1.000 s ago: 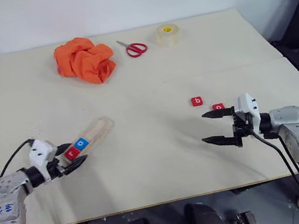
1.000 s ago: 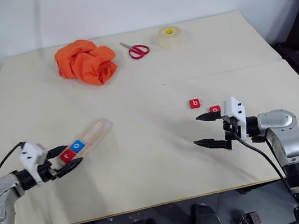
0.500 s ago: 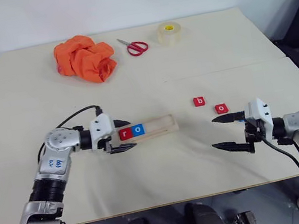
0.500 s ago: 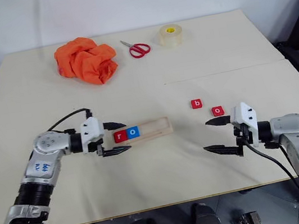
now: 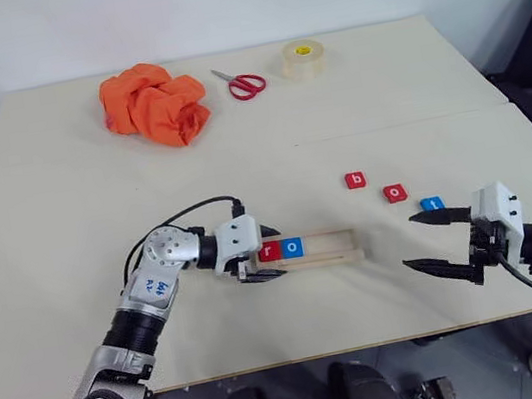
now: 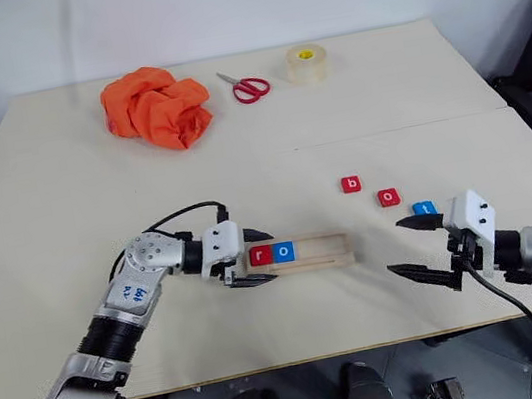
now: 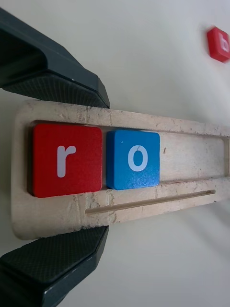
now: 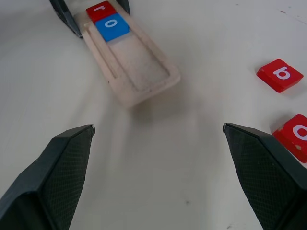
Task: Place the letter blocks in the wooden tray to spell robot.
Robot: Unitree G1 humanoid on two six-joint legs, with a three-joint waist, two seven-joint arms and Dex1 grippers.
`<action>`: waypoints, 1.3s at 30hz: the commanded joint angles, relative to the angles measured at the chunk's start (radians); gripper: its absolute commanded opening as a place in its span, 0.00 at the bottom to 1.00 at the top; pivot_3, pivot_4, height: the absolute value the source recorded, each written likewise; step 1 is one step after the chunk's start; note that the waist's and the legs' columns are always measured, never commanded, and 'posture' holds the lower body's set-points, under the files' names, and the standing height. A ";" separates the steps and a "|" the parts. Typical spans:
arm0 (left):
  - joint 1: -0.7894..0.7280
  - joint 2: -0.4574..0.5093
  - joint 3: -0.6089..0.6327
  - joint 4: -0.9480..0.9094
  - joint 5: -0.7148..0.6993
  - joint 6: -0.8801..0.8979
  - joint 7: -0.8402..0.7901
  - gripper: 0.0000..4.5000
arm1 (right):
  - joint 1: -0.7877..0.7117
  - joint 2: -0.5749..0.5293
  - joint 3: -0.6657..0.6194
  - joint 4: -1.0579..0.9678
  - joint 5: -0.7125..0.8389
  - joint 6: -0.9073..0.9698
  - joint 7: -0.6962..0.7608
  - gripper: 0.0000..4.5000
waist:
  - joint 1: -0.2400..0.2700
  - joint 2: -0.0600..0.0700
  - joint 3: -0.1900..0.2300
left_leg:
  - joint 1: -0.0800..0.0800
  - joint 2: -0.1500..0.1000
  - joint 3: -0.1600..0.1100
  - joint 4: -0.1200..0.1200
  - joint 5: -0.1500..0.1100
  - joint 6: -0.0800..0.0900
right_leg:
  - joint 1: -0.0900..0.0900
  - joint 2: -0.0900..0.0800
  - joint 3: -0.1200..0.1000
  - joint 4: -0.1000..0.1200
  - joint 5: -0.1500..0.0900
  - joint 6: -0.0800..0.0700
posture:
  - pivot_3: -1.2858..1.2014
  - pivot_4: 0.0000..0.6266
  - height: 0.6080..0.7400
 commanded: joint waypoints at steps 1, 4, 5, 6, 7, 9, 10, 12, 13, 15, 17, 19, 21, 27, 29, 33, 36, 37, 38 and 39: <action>-0.016 -0.008 -0.005 -0.061 -0.001 0.024 0.006 0.76 | 0.019 -0.011 -0.048 -0.048 0.031 0.004 -0.019 1.00 | 0.000 0.000 0.000 | 0.000 0.000 0.000 0.000 0.000 0.000 | 0.000 0.000 0.000 0.000 0.000 0.000 | 0.52 0.24 1.00; -0.019 -0.020 -0.020 -0.094 0.012 0.052 0.021 0.76 | 0.038 -0.009 -0.058 -0.058 0.035 0.004 -0.033 1.00 | 0.000 0.000 0.000 | 0.000 0.000 0.000 0.000 0.000 0.000 | 0.000 0.000 0.000 0.000 0.000 0.000 | 0.52 0.24 1.00; -0.018 -0.024 -0.024 -0.104 0.019 0.072 0.032 0.76 | 0.042 -0.007 -0.060 -0.061 0.035 0.003 -0.037 1.00 | 0.000 0.000 0.000 | 0.000 0.000 0.000 0.000 0.000 0.000 | 0.000 0.000 0.000 0.000 0.000 0.000 | 0.52 0.24 1.00; -0.018 -0.027 -0.027 -0.111 0.024 0.088 0.041 0.76 | 0.045 -0.006 -0.061 -0.063 0.036 0.003 -0.039 1.00 | 0.001 0.000 0.000 | 0.000 0.000 0.000 0.001 0.000 0.000 | 0.000 0.000 0.000 0.000 0.000 0.000 | 0.52 0.24 1.00; -0.013 -0.028 -0.031 -0.118 0.023 0.094 0.041 0.76 | 0.047 -0.005 -0.061 -0.064 0.036 0.002 -0.042 1.00 | 0.001 0.000 0.000 | 0.000 0.000 0.000 0.001 0.000 0.001 | 0.000 0.000 0.000 0.000 0.000 0.000 | 0.52 0.24 1.00; -0.008 -0.029 -0.037 -0.126 0.035 0.105 0.054 0.76 | 0.050 -0.004 -0.061 -0.065 0.037 0.001 -0.046 1.00 | 0.000 0.000 0.000 | 0.000 0.000 0.000 0.001 0.000 0.001 | 0.000 0.000 0.000 0.000 0.000 0.000 | 0.52 0.24 1.00; -0.006 -0.034 -0.040 -0.131 0.036 0.109 0.059 0.76 | 0.051 -0.004 -0.062 -0.064 0.037 0.000 -0.048 1.00 | -0.001 0.000 0.000 | 0.000 0.000 0.000 0.001 0.000 0.001 | 0.000 0.000 0.000 0.000 0.000 0.000 | 0.52 0.24 1.00; -0.001 -0.046 -0.045 -0.147 0.033 0.127 0.068 0.76 | 0.052 -0.005 -0.062 -0.063 0.039 -0.001 -0.050 1.00 | 0.000 0.000 0.000 | 0.000 0.000 0.000 0.001 0.000 0.001 | 0.000 0.000 0.000 0.000 0.000 0.000 | 0.52 0.24 1.00; 0.003 -0.053 -0.049 -0.159 0.030 0.137 0.070 0.76 | 0.051 -0.006 -0.062 -0.061 0.039 -0.003 -0.051 1.00 | 0.000 0.000 0.000 | 0.000 0.000 0.000 0.001 0.000 0.001 | 0.000 0.000 0.000 0.000 0.000 0.000 | 0.52 0.24 1.00; 0.008 -0.063 -0.055 -0.173 0.032 0.153 0.079 0.76 | 0.051 -0.007 -0.062 -0.057 0.038 -0.006 -0.052 1.00 | 0.001 0.000 0.000 | 0.000 0.000 0.000 0.001 -0.001 0.001 | 0.000 0.000 0.001 0.000 0.000 0.000 | 0.52 0.24 1.00; 0.006 -0.066 -0.064 -0.173 0.048 0.158 0.090 0.76 | 0.049 -0.007 -0.061 -0.053 0.037 -0.010 -0.051 1.00 | 0.001 0.000 0.000 | 0.000 0.000 0.000 0.001 -0.001 0.001 | 0.000 0.000 0.001 0.000 0.000 0.000 | 0.52 0.24 1.00; 0.006 -0.069 -0.066 -0.177 0.052 0.174 0.103 0.92 | 0.046 -0.007 -0.061 -0.050 0.037 -0.011 -0.051 1.00 | 0.002 0.000 0.000 | 0.000 0.000 0.000 0.001 -0.001 0.001 | 0.000 0.000 0.001 0.000 0.000 0.000 | 0.52 0.24 1.00; 0.011 -0.059 -0.071 -0.193 0.048 0.193 0.091 1.00 | 0.043 -0.007 -0.058 -0.044 0.035 -0.016 -0.049 1.00 | 0.001 0.000 0.000 | 0.000 0.000 0.000 0.001 -0.001 0.001 | 0.000 0.000 0.001 0.000 0.000 0.000 | 0.52 0.24 1.00; 0.030 -0.027 -0.047 -0.240 0.026 0.221 0.085 1.00 | 0.037 -0.006 -0.054 -0.031 0.033 -0.025 -0.047 1.00 | 0.000 0.000 0.000 | 0.000 0.000 0.000 0.001 -0.001 0.001 | 0.000 0.000 0.001 0.000 0.000 0.000 | 0.52 0.24 1.00; 0.035 -0.010 -0.005 -0.258 -0.009 0.225 0.086 1.00 | 0.039 -0.004 -0.055 -0.026 0.033 -0.028 -0.047 1.00 | 0.000 0.000 0.000 | 0.000 0.000 0.000 0.001 -0.001 0.001 | 0.000 0.000 0.001 0.000 0.000 0.000 | 0.52 0.24 1.00; 0.039 0.042 0.120 -0.271 -0.137 0.205 0.033 1.00 | 0.051 0.018 -0.074 -0.026 0.048 -0.018 -0.077 1.00 | -0.002 0.000 0.000 | 0.000 0.000 0.000 0.001 -0.001 0.001 | 0.000 0.000 0.001 0.001 0.000 0.000 | 0.52 0.24 1.00; 0.017 0.045 0.232 -0.222 -0.232 0.200 0.037 1.00 | 0.058 0.040 -0.090 -0.030 0.063 -0.005 -0.109 1.00 | -0.001 0.000 0.000 | 0.000 0.000 0.000 0.001 -0.001 0.001 | 0.000 0.000 0.001 0.001 0.000 0.000 | 0.52 0.24 1.00; 0.007 0.045 0.260 -0.211 -0.254 0.219 0.047 1.00 | 0.059 0.044 -0.093 -0.030 0.065 -0.001 -0.118 1.00 | -0.001 0.000 0.000 | 0.000 0.000 0.000 0.002 -0.001 0.001 | 0.000 0.000 0.001 0.001 0.000 0.000 | 0.52 0.24 1.00; 0.003 0.048 0.290 -0.202 -0.280 0.234 0.048 1.00 | 0.061 0.049 -0.096 -0.030 0.067 0.003 -0.128 1.00 | 0.000 0.000 0.000 | 0.000 0.000 0.000 0.002 -0.001 0.001 | 0.000 0.000 0.001 0.001 0.000 0.000 | 0.52 0.24 1.00; 0.007 0.058 0.321 -0.194 -0.317 0.220 0.016 1.00 | 0.060 0.057 -0.100 -0.029 0.070 0.006 -0.141 1.00 | 0.001 0.000 0.000 | 0.000 0.000 0.000 0.002 -0.001 0.002 | 0.000 0.000 0.001 0.001 0.000 0.000 | 0.52 0.24 1.00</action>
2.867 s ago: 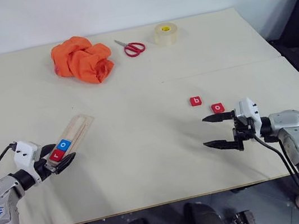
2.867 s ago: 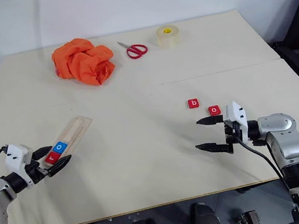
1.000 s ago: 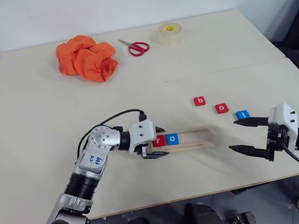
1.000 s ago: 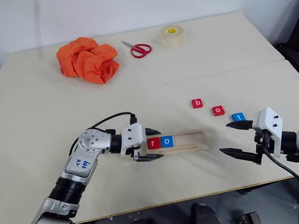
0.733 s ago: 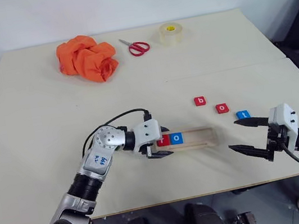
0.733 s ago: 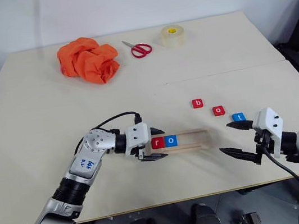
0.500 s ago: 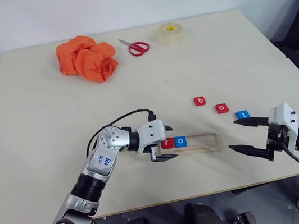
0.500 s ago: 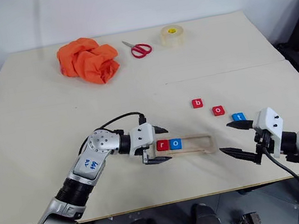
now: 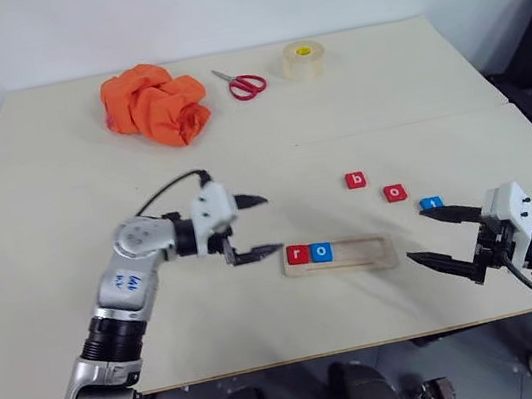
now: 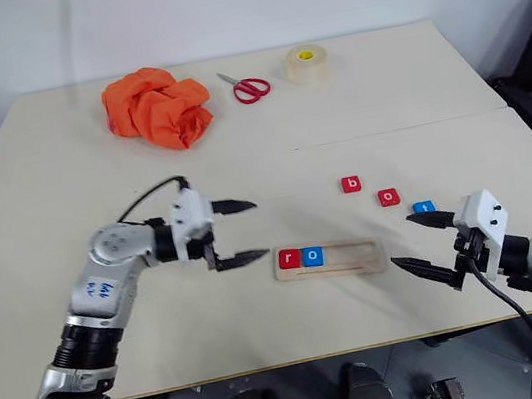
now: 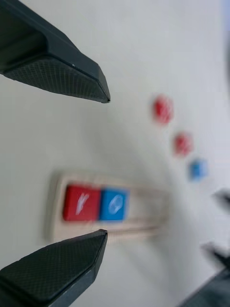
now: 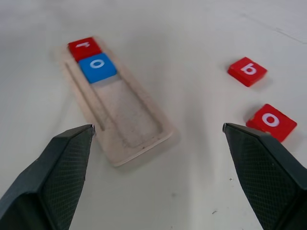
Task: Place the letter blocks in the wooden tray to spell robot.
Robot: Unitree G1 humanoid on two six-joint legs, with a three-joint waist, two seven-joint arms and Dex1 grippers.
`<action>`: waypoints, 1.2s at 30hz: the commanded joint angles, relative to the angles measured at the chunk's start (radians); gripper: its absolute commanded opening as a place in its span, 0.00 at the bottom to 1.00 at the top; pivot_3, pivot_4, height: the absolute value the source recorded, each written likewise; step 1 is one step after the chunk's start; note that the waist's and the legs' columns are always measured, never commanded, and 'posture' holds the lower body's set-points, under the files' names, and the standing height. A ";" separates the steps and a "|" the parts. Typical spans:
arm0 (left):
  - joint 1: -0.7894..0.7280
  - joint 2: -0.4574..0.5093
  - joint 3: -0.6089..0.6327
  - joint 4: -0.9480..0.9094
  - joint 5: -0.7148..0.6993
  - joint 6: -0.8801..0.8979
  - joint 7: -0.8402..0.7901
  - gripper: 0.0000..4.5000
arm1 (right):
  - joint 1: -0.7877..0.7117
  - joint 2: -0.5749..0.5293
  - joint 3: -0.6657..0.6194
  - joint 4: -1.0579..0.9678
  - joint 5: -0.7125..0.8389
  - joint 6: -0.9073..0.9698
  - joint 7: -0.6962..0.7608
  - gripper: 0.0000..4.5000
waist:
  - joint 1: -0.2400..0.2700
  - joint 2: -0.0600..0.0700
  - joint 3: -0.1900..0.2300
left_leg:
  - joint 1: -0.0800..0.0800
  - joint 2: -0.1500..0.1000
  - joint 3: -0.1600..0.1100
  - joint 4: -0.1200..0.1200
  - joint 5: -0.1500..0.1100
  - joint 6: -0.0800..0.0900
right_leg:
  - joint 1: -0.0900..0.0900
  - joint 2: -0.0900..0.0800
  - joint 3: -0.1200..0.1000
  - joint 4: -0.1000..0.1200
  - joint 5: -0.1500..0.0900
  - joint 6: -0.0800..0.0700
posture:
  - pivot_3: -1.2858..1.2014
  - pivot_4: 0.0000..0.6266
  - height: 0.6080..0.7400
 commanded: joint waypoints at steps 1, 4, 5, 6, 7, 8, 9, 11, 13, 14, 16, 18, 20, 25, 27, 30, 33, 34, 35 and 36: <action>-0.006 0.026 0.106 0.016 -0.121 -0.031 -0.063 1.00 | -0.001 0.017 -0.044 -0.011 0.033 0.021 -0.048 1.00 | 0.000 0.000 0.000 | 0.000 0.000 0.000 0.000 0.000 0.000 | 0.000 0.000 0.000 0.000 0.000 0.000 | 0.52 0.24 1.00; 0.051 0.076 0.143 0.039 -0.149 -0.108 -0.158 1.00 | -0.008 0.027 -0.053 -0.013 0.044 0.052 -0.091 1.00 | -0.004 0.000 0.000 | 0.000 0.000 0.000 0.000 0.000 0.000 | 0.000 0.000 0.000 0.000 0.000 0.000 | 0.52 0.24 1.00; 0.071 0.088 0.153 0.047 -0.158 -0.133 -0.184 1.00 | -0.008 0.030 -0.054 -0.015 0.047 0.061 -0.101 1.00 | -0.006 0.000 0.000 | 0.000 0.000 0.001 -0.001 0.000 0.000 | 0.000 0.000 0.000 -0.001 0.000 0.000 | 0.52 0.24 1.00; 0.082 0.094 0.159 0.055 -0.165 -0.151 -0.200 1.00 | -0.009 0.030 -0.055 -0.015 0.049 0.067 -0.109 1.00 | -0.007 0.000 0.000 | 0.000 0.000 0.001 -0.001 -0.001 -0.001 | 0.000 0.000 0.001 0.000 0.000 0.000 | 0.52 0.24 1.00; 0.090 0.099 0.165 0.071 -0.166 -0.178 -0.210 1.00 | -0.009 0.032 -0.055 -0.017 0.050 0.068 -0.113 1.00 | -0.005 0.000 0.000 | 0.001 0.000 0.001 -0.001 -0.001 -0.001 | 0.000 0.001 0.001 0.000 0.000 0.000 | 0.52 0.24 1.00; 0.097 0.109 0.183 0.132 -0.157 -0.239 -0.226 1.00 | -0.005 0.041 -0.054 -0.026 0.053 0.076 -0.129 1.00 | -0.004 0.000 0.000 | 0.001 0.000 0.001 -0.001 -0.001 -0.001 | 0.000 0.001 0.001 0.000 0.000 0.000 | 0.52 0.24 1.00; 0.101 0.116 0.196 0.178 -0.150 -0.283 -0.237 1.00 | -0.002 0.048 -0.052 -0.034 0.056 0.082 -0.142 1.00 | -0.003 0.000 0.000 | 0.001 0.000 0.001 0.000 -0.001 0.000 | 0.000 0.001 0.001 0.000 0.000 0.000 | 0.52 0.24 1.00; 0.118 0.134 0.208 0.246 -0.164 -0.328 -0.296 1.00 | -0.002 0.067 -0.050 -0.047 0.055 0.090 -0.177 1.00 | -0.003 0.000 0.000 | 0.000 0.000 0.001 0.000 -0.003 0.003 | 0.000 0.001 0.000 0.000 0.000 -0.001 | 0.52 0.24 1.00; 0.139 0.133 0.220 0.299 -0.187 -0.365 -0.343 1.00 | -0.004 0.084 -0.043 -0.052 0.031 0.082 -0.217 1.00 | -0.003 0.000 0.000 | 0.000 0.001 0.001 0.000 -0.004 0.005 | 0.000 0.001 0.000 0.000 0.000 -0.001 | 0.52 0.24 1.00; 0.150 0.133 0.222 0.316 -0.188 -0.378 -0.360 1.00 | -0.007 0.093 -0.043 -0.051 0.028 0.084 -0.238 1.00 | -0.003 0.000 0.000 | 0.000 0.001 0.001 0.000 -0.004 0.005 | 0.000 0.000 0.000 0.000 0.000 -0.001 | 0.52 0.24 1.00; 0.170 0.132 0.222 0.349 -0.181 -0.405 -0.380 1.00 | -0.012 0.107 -0.040 -0.050 0.003 0.081 -0.290 1.00 | -0.003 0.000 0.000 | 0.000 0.001 0.001 0.000 -0.005 0.006 | 0.000 0.000 0.001 -0.001 0.000 -0.001 | 0.52 0.24 1.00; 0.192 0.129 0.220 0.387 -0.172 -0.441 -0.400 1.00 | -0.006 0.114 -0.033 -0.056 -0.051 0.065 -0.354 1.00 | -0.004 0.000 0.000 | 0.000 0.001 0.001 0.000 -0.006 0.006 | 0.000 0.000 0.001 -0.001 0.000 -0.001 | 0.52 0.24 1.00; 0.213 0.126 0.222 0.410 -0.170 -0.465 -0.407 1.00 | 0.023 0.118 -0.030 -0.098 -0.064 0.113 -0.404 1.00 | -0.004 0.000 0.000 | 0.000 0.001 0.002 0.000 -0.006 0.006 | -0.001 0.000 0.001 -0.001 0.000 -0.001 | 0.52 0.24 1.00; 0.204 0.111 0.224 0.462 -0.170 -0.531 -0.406 1.00 | 0.056 0.139 -0.034 -0.176 -0.043 0.202 -0.470 1.00 | -0.003 -0.001 0.000 | -0.001 0.001 0.001 0.000 -0.007 0.006 | -0.001 0.000 0.000 -0.001 0.000 -0.001 | 0.52 0.24 1.00; 0.198 0.107 0.218 0.475 -0.174 -0.542 -0.420 1.00 | 0.055 0.149 -0.036 -0.190 -0.042 0.216 -0.486 1.00 | -0.004 -0.001 -0.001 | -0.001 0.001 0.001 0.000 -0.007 0.007 | -0.001 0.000 0.001 -0.001 0.000 -0.001 | 0.52 0.24 1.00; 0.188 0.097 0.209 0.480 -0.176 -0.540 -0.424 1.00 | 0.051 0.153 -0.036 -0.200 -0.044 0.231 -0.496 1.00 | -0.004 -0.001 -0.001 | -0.001 0.001 0.001 0.000 -0.008 0.007 | -0.001 0.000 0.000 -0.001 0.000 -0.001 | 0.52 0.24 1.00; 0.176 0.083 0.208 0.481 -0.180 -0.543 -0.422 1.00 | 0.046 0.155 -0.034 -0.206 -0.044 0.241 -0.503 1.00 | -0.004 -0.001 -0.001 | -0.001 0.001 0.001 0.000 -0.008 0.007 | -0.001 0.000 0.000 -0.001 0.000 -0.001 | 0.52 0.24 1.00; 0.174 0.081 0.208 0.482 -0.179 -0.544 -0.423 1.00 | 0.041 0.155 -0.033 -0.207 -0.045 0.243 -0.506 1.00 | -0.004 -0.001 -0.001 | -0.001 0.001 0.001 0.000 -0.008 0.007 | -0.001 0.000 0.000 -0.001 0.000 -0.001 | 0.52 0.24 1.00; 0.173 0.079 0.206 0.481 -0.177 -0.543 -0.423 1.00 | 0.034 0.155 -0.030 -0.208 -0.045 0.245 -0.508 1.00 | -0.005 -0.001 -0.001 | -0.001 0.001 0.001 0.000 -0.008 0.007 | -0.001 0.000 0.000 -0.001 0.000 -0.001 | 0.52 0.24 1.00; 0.174 0.075 0.206 0.475 -0.180 -0.539 -0.423 1.00 | 0.024 0.154 -0.028 -0.210 -0.043 0.249 -0.510 1.00 | -0.006 -0.001 -0.001 | -0.001 0.001 0.002 0.000 -0.008 0.007 | -0.001 0.000 0.000 -0.001 0.000 -0.001 | 0.52 0.24 1.00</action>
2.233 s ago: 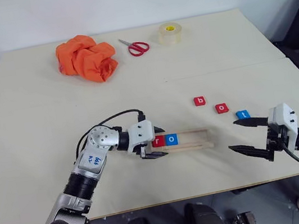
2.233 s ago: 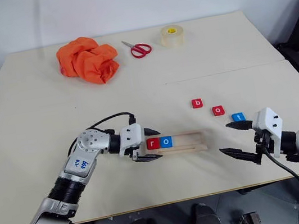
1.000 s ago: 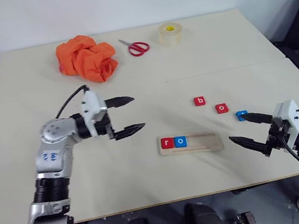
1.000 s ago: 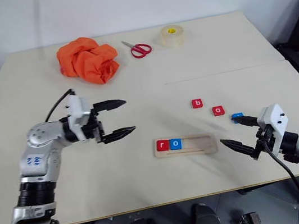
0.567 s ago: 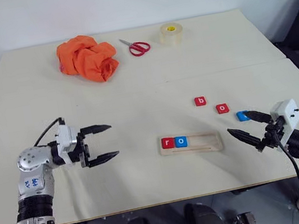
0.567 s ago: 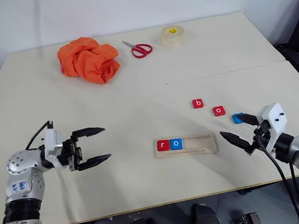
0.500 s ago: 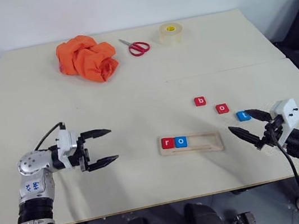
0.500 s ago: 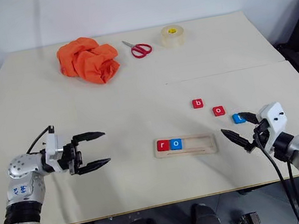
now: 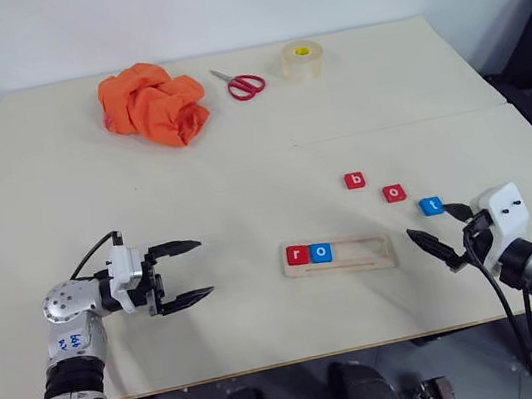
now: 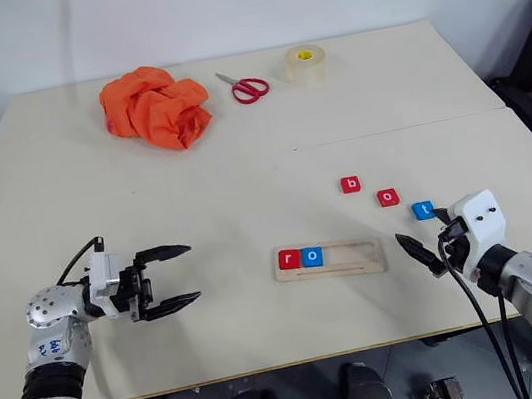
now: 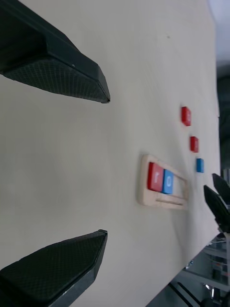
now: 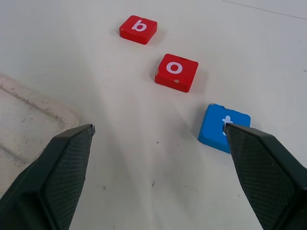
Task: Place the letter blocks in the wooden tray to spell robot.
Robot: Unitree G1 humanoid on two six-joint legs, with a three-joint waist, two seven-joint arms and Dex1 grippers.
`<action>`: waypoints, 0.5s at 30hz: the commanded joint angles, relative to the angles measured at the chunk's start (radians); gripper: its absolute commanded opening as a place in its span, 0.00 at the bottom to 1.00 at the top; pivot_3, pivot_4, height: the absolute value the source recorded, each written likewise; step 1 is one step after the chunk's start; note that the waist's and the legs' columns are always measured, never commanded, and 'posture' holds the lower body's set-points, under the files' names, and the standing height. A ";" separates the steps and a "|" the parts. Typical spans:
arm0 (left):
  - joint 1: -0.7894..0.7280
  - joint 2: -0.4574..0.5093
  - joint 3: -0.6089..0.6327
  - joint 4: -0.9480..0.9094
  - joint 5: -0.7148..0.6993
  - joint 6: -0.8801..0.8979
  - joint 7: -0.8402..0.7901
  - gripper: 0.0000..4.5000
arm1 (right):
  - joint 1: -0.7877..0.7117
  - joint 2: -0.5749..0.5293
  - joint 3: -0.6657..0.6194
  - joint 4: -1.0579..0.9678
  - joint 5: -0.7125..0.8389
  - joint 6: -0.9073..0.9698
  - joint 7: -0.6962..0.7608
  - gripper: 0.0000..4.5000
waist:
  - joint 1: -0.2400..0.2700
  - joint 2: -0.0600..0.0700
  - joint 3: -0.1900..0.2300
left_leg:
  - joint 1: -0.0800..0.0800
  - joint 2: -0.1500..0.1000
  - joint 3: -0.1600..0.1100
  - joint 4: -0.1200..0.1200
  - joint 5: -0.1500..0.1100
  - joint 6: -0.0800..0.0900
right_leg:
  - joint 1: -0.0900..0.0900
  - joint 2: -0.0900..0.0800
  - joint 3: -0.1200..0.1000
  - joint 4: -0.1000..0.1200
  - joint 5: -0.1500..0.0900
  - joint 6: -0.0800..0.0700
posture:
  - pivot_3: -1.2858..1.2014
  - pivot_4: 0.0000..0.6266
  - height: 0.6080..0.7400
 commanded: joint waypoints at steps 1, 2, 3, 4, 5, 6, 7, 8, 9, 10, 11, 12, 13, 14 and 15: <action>-0.005 -0.007 0.004 -0.018 -0.016 -0.004 -0.007 1.00 | -0.027 0.002 -0.012 -0.048 0.018 0.008 -0.015 1.00 | -0.002 0.000 0.000 | 0.000 0.000 0.000 0.000 0.000 0.000 | 0.000 0.000 0.000 0.000 0.000 0.000 | 0.52 0.24 1.00; -0.003 -0.008 0.004 -0.023 -0.018 -0.001 -0.007 1.00 | -0.033 0.001 -0.012 -0.051 0.020 0.013 -0.015 1.00 | -0.002 0.000 0.000 | 0.000 0.000 0.000 0.000 0.000 0.000 | 0.000 0.000 0.000 0.000 0.000 0.000 | 0.52 0.24 1.00; -0.002 -0.009 0.003 -0.025 -0.017 -0.002 -0.006 1.00 | -0.036 0.001 -0.012 -0.053 0.022 0.018 -0.015 1.00 | -0.002 0.000 0.000 | 0.000 0.000 0.000 0.000 0.000 0.000 | 0.000 0.000 0.000 0.000 0.000 0.000 | 0.52 0.24 1.00; -0.001 -0.009 0.003 -0.027 -0.017 -0.001 -0.006 1.00 | -0.038 0.001 -0.012 -0.053 0.022 0.020 -0.015 1.00 | -0.001 0.000 0.000 | 0.000 0.000 0.000 0.000 0.000 0.000 | 0.000 0.000 0.000 0.000 0.000 0.000 | 0.52 0.24 1.00; -0.001 -0.010 0.004 -0.029 -0.017 -0.001 -0.006 1.00 | -0.040 0.001 -0.012 -0.052 0.022 0.021 -0.013 1.00 | -0.001 0.000 0.000 | 0.000 0.000 0.000 0.000 0.000 0.000 | 0.000 0.000 0.000 0.000 0.000 0.000 | 0.52 0.24 1.00; 0.000 -0.011 0.004 -0.030 -0.016 -0.002 -0.005 1.00 | -0.042 0.001 -0.012 -0.051 0.022 0.021 -0.012 1.00 | 0.000 0.000 0.000 | 0.000 0.000 0.000 0.000 0.000 0.000 | 0.000 0.000 0.000 0.000 0.000 0.000 | 0.52 0.24 1.00; 0.001 -0.012 0.004 -0.032 -0.016 -0.001 -0.004 1.00 | -0.043 0.000 -0.012 -0.050 0.021 0.021 -0.011 1.00 | 0.000 0.000 0.000 | 0.000 0.000 0.000 0.000 0.000 0.000 | 0.000 0.000 0.000 0.000 0.000 0.000 | 0.52 0.24 1.00; 0.004 -0.013 0.003 -0.035 -0.016 -0.001 -0.003 1.00 | -0.045 0.000 -0.013 -0.050 0.022 0.021 -0.010 1.00 | 0.000 0.000 0.000 | 0.000 0.000 0.000 0.000 0.000 0.000 | 0.000 0.000 0.000 0.000 0.000 0.000 | 0.52 0.24 1.00; 0.005 -0.013 0.003 -0.037 -0.017 0.000 -0.003 1.00 | -0.046 0.000 -0.013 -0.051 0.022 0.022 -0.010 1.00 | 0.000 0.000 0.000 | 0.000 0.000 0.000 0.000 0.000 0.000 | 0.000 0.000 0.000 0.000 0.000 0.000 | 0.52 0.24 1.00; 0.008 -0.014 0.002 -0.041 -0.017 0.001 -0.001 1.00 | -0.049 0.001 -0.014 -0.052 0.026 0.025 -0.009 1.00 | 0.000 0.000 0.000 | -0.001 0.000 0.000 0.000 0.000 0.000 | 0.000 0.000 0.000 -0.001 0.000 0.000 | 0.52 0.24 1.00; 0.011 -0.015 0.002 -0.045 -0.017 0.002 0.001 1.00 | -0.051 0.002 -0.015 -0.053 0.028 0.027 -0.008 1.00 | 0.000 0.000 0.000 | -0.001 0.000 0.000 0.000 0.000 0.000 | 0.000 0.000 0.000 -0.001 0.000 0.000 | 0.52 0.24 1.00; 0.013 -0.017 0.001 -0.048 -0.017 0.003 0.003 1.00 | -0.053 0.002 -0.015 -0.053 0.030 0.028 -0.008 1.00 | 0.000 0.000 0.000 | -0.001 0.000 0.000 0.000 0.000 0.000 | 0.000 0.000 0.000 -0.001 0.000 0.000 | 0.52 0.24 1.00; 0.015 -0.018 0.001 -0.051 -0.017 0.004 0.005 1.00 | -0.055 0.002 -0.016 -0.053 0.031 0.029 -0.008 1.00 | 0.000 0.000 0.000 | -0.001 0.000 0.000 0.000 0.000 0.000 | 0.000 0.000 0.000 -0.001 0.000 0.000 | 0.52 0.24 1.00; 0.016 -0.018 0.002 -0.053 -0.017 0.004 0.006 1.00 | -0.056 0.002 -0.016 -0.053 0.031 0.030 -0.008 1.00 | 0.000 0.000 0.000 | -0.001 0.000 0.000 0.000 0.000 0.000 | 0.000 0.000 0.000 -0.001 0.000 0.000 | 0.52 0.24 1.00; 0.017 -0.018 0.002 -0.054 -0.017 0.005 0.007 1.00 | -0.059 0.002 -0.015 -0.054 0.033 0.029 -0.005 1.00 | 0.000 0.000 0.000 | -0.001 0.000 0.000 0.000 0.000 0.000 | 0.000 0.000 0.000 -0.001 0.000 0.000 | 0.52 0.24 1.00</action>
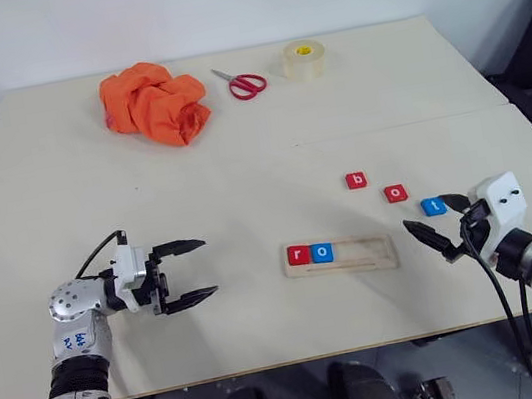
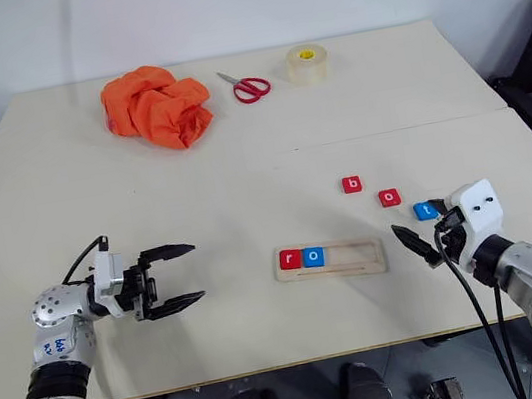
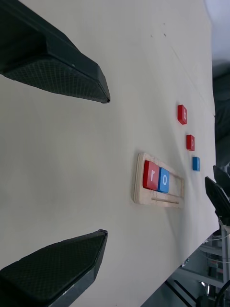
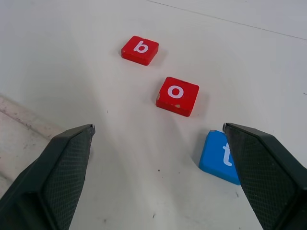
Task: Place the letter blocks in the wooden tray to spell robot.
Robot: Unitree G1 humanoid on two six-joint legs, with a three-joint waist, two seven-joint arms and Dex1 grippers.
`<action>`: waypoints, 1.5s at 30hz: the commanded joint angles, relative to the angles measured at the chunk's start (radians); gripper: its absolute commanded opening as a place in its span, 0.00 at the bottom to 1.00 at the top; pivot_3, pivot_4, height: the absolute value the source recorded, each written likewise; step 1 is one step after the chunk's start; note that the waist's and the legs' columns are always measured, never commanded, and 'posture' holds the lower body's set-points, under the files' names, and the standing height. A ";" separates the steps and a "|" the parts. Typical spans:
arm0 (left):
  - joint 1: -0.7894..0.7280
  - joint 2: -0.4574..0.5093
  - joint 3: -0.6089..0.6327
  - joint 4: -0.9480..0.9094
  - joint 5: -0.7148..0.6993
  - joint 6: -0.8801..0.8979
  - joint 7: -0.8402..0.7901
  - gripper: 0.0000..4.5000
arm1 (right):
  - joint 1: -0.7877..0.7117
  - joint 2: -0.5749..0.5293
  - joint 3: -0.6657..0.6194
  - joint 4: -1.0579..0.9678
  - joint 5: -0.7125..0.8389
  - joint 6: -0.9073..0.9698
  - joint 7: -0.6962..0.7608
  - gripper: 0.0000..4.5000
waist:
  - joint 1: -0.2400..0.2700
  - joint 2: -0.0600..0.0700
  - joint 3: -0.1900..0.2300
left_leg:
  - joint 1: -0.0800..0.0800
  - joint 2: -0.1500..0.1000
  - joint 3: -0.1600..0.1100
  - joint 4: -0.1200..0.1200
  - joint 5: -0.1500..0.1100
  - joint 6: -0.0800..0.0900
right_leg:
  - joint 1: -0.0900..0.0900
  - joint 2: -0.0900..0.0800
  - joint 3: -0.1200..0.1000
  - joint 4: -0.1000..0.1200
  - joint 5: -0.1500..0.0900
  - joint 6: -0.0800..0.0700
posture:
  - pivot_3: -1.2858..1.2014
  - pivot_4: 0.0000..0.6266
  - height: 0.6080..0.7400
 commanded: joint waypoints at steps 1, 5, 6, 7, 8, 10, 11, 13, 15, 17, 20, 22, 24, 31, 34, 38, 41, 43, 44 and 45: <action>0.013 -0.002 0.004 -0.038 -0.017 0.001 0.002 1.00 | -0.018 0.003 -0.013 -0.038 0.027 -0.005 0.004 1.00 | 0.000 0.000 0.000 | 0.000 0.000 0.000 0.000 0.000 0.000 | 0.000 0.000 0.000 0.000 0.000 0.000 | 0.52 0.24 1.00; 0.016 -0.006 0.003 -0.045 -0.017 0.002 0.003 1.00 | -0.097 0.047 0.002 -0.050 0.067 0.028 -0.040 1.00 | -0.006 0.000 0.000 | 0.000 0.000 0.000 0.000 0.000 0.000 | 0.000 0.000 0.000 0.000 0.000 0.000 | 0.52 0.24 1.00; 0.017 -0.007 0.002 -0.047 -0.017 0.001 0.003 1.00 | -0.114 0.055 0.008 -0.052 0.069 0.042 -0.052 1.00 | -0.007 0.000 0.000 | 0.000 0.001 0.000 0.000 0.000 0.000 | -0.001 0.000 0.000 0.000 0.000 0.000 | 0.52 0.24 1.00; 0.019 -0.009 0.001 -0.051 -0.016 0.001 0.003 1.00 | -0.140 0.062 0.021 -0.054 0.067 0.064 -0.067 1.00 | -0.007 0.000 0.000 | 0.000 0.001 0.000 0.000 0.000 0.000 | -0.001 0.000 0.000 0.001 0.000 0.000 | 0.52 0.24 1.00; 0.020 -0.012 -0.001 -0.056 -0.016 0.000 0.002 1.00 | -0.175 0.075 0.041 -0.053 0.064 0.094 -0.092 1.00 | -0.007 0.000 0.000 | 0.000 0.001 0.000 0.000 0.000 0.000 | -0.001 0.000 0.000 0.001 0.000 0.000 | 0.52 0.24 1.00; 0.021 -0.023 -0.006 -0.068 -0.017 -0.006 0.001 1.00 | -0.265 0.118 0.093 -0.042 0.055 0.169 -0.167 1.00 | -0.012 0.000 0.000 | 0.000 0.001 0.000 0.000 0.000 0.000 | -0.001 0.000 0.000 0.001 0.000 0.000 | 0.52 0.24 1.00; 0.022 -0.026 -0.007 -0.072 -0.017 -0.008 0.001 1.00 | -0.291 0.132 0.108 -0.039 0.050 0.196 -0.193 1.00 | -0.016 0.000 0.000 | -0.002 0.001 0.000 0.001 0.000 0.000 | -0.002 0.000 0.000 0.002 0.000 0.000 | 0.52 0.24 1.00; 0.026 -0.032 -0.011 -0.084 -0.017 -0.007 0.001 1.00 | -0.332 0.156 0.139 -0.030 0.028 0.219 -0.228 1.00 | -0.020 0.000 0.000 | -0.005 0.001 0.000 0.002 0.000 0.000 | -0.006 0.000 0.000 0.003 0.000 0.000 | 0.52 0.24 1.00; 0.034 -0.042 -0.018 -0.105 -0.021 -0.001 0.001 1.00 | -0.412 0.205 0.194 0.025 -0.015 0.234 -0.289 1.00 | -0.022 0.000 0.000 | -0.009 0.001 0.000 0.002 0.000 0.000 | -0.009 0.000 0.000 0.005 0.000 0.000 | 0.52 0.24 1.00; 0.041 -0.047 -0.020 -0.121 -0.025 0.004 0.004 1.00 | -0.462 0.234 0.225 0.069 -0.055 0.247 -0.333 1.00 | -0.024 0.000 0.000 | -0.011 0.000 0.002 0.002 0.001 -0.001 | -0.012 0.000 0.001 0.008 0.000 0.000 | 0.52 0.24 1.00; 0.054 -0.051 -0.022 -0.143 -0.030 0.011 0.007 1.00 | -0.510 0.268 0.247 0.128 -0.095 0.242 -0.368 1.00 | -0.024 -0.001 0.000 | -0.012 0.000 0.002 0.002 0.001 -0.001 | -0.013 0.000 0.001 0.007 0.000 0.000 | 0.52 0.24 1.00; 0.062 -0.052 -0.023 -0.159 -0.034 0.017 0.009 1.00 | -0.536 0.287 0.261 0.171 -0.124 0.234 -0.391 1.00 | -0.025 -0.001 0.000 | -0.013 0.000 0.002 0.002 0.001 -0.002 | -0.013 0.000 0.001 0.006 0.000 0.000 | 0.52 0.24 1.00; 0.075 -0.052 -0.022 -0.184 -0.048 0.034 0.006 1.00 | -0.554 0.298 0.277 0.214 -0.159 0.218 -0.411 1.00 | -0.026 -0.001 0.000 | -0.013 0.000 0.003 0.002 0.001 -0.001 | -0.013 0.000 0.002 0.006 0.000 0.000 | 0.52 0.24 1.00; 0.118 -0.039 -0.027 -0.245 -0.067 0.083 0.004 1.00 | -0.565 0.333 0.304 0.294 -0.235 0.170 -0.437 1.00 | -0.027 0.000 0.000 | -0.014 0.000 0.003 0.002 0.001 -0.001 | -0.014 0.000 0.002 0.005 0.000 0.000 | 0.52 0.24 1.00; 0.125 -0.039 -0.026 -0.253 -0.062 0.083 0.010 1.00 | -0.568 0.353 0.310 0.330 -0.253 0.153 -0.441 1.00 | -0.028 0.000 0.000 | -0.013 0.000 0.003 0.002 0.001 -0.001 | -0.014 0.000 0.002 0.006 0.000 0.000 | 0.52 0.24 1.00; 0.128 -0.043 -0.028 -0.252 -0.055 0.076 0.016 1.00 | -0.578 0.374 0.314 0.373 -0.271 0.128 -0.439 1.00 | -0.029 -0.001 0.000 | -0.013 0.001 0.003 0.002 0.001 -0.001 | -0.014 0.001 0.002 0.006 0.000 0.000 | 0.52 0.24 1.00; 0.129 -0.046 -0.029 -0.250 -0.052 0.070 0.022 1.00 | -0.592 0.388 0.304 0.402 -0.279 0.136 -0.459 0.91 | -0.030 -0.001 0.000 | -0.013 0.001 0.003 0.002 0.001 -0.001 | -0.014 0.001 0.002 0.007 0.000 0.000 | 0.52 0.24 1.00; 0.130 -0.047 -0.031 -0.250 -0.051 0.068 0.024 1.00 | -0.597 0.393 0.302 0.408 -0.280 0.138 -0.461 0.80 | -0.029 -0.001 -0.001 | -0.013 0.001 0.003 0.002 0.001 -0.001 | -0.014 0.001 0.002 0.007 0.000 0.000 | 0.52 0.24 1.00; 0.132 -0.048 -0.031 -0.252 -0.051 0.068 0.027 1.00 | -0.597 0.395 0.301 0.406 -0.280 0.139 -0.461 0.72 | -0.029 -0.001 -0.001 | -0.013 0.001 0.003 0.002 0.001 -0.001 | -0.014 0.001 0.002 0.007 0.000 0.000 | 0.52 0.24 1.00; 0.134 -0.048 -0.031 -0.254 -0.052 0.068 0.028 1.00 | -0.595 0.397 0.301 0.402 -0.280 0.140 -0.461 0.65 | -0.029 -0.001 -0.001 | -0.013 0.001 0.003 0.002 0.001 -0.001 | -0.014 0.000 0.002 0.007 0.000 0.000 | 0.52 0.24 1.00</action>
